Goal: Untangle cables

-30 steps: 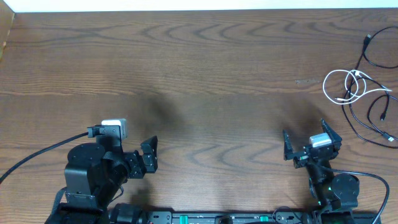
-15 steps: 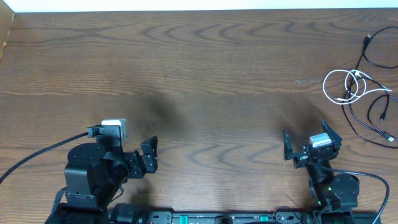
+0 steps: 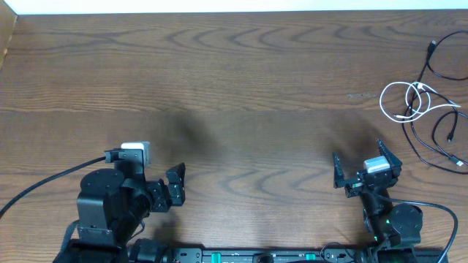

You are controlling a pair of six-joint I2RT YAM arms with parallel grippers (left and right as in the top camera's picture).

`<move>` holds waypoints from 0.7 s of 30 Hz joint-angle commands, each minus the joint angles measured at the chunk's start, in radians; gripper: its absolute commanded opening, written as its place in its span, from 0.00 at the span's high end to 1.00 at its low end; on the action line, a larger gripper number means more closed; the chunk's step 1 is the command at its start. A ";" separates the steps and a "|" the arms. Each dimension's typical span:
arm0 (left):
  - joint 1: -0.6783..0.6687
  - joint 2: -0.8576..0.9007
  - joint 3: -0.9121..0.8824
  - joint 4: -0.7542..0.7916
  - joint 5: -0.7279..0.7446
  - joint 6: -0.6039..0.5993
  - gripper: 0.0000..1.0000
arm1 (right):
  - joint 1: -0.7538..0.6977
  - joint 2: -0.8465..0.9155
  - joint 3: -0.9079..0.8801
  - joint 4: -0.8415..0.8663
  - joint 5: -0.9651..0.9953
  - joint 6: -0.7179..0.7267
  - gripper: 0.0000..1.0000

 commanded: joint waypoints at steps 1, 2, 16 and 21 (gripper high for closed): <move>0.014 -0.046 -0.044 0.010 -0.014 0.074 0.01 | -0.007 -0.006 -0.001 -0.005 0.004 -0.004 0.01; 0.023 -0.063 -0.061 0.021 -0.014 0.082 0.01 | -0.007 -0.006 -0.001 -0.005 0.004 -0.004 0.01; 0.111 -0.375 -0.489 0.420 -0.005 0.093 0.01 | -0.007 -0.006 -0.001 -0.005 0.004 -0.004 0.01; 0.111 -0.463 -0.626 0.603 -0.006 0.093 0.01 | -0.007 -0.006 -0.001 -0.005 0.004 -0.004 0.01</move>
